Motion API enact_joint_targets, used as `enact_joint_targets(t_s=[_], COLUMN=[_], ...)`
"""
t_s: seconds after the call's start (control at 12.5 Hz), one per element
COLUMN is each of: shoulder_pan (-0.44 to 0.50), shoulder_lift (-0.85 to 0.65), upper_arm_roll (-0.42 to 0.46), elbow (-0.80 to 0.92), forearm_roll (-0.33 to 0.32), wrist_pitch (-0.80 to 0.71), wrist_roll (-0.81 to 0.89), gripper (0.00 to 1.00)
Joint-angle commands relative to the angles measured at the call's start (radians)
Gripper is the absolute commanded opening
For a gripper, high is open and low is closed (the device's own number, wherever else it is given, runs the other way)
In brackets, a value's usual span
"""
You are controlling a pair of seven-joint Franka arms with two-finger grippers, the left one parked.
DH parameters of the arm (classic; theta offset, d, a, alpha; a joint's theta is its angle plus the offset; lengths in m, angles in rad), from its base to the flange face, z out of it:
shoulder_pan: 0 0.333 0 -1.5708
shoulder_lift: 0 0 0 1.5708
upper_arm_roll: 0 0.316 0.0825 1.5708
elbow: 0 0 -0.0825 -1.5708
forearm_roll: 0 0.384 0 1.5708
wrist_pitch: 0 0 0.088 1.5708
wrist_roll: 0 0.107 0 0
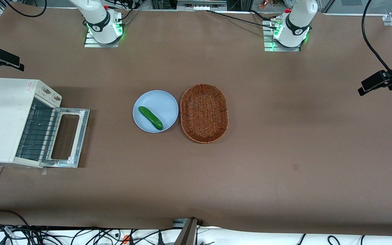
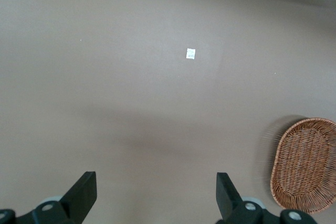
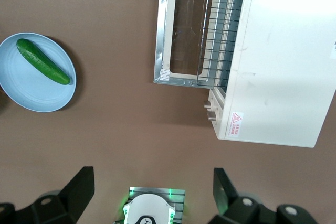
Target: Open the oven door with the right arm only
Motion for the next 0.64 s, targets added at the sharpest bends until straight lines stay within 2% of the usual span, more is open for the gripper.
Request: enact_joint_targets(t_s=[0.0, 0.56], shoulder_pan=[-0.004, 0.004], shoulder_lift=[-0.020, -0.001], upper_arm_roll=[0.008, 0.011], elbow=[-0.010, 0.025], forearm_roll=[-0.012, -0.012], wrist_pitch=[0.019, 0.017], wrist_roll=[-0.003, -0.014], gripper=[1.00, 1.00])
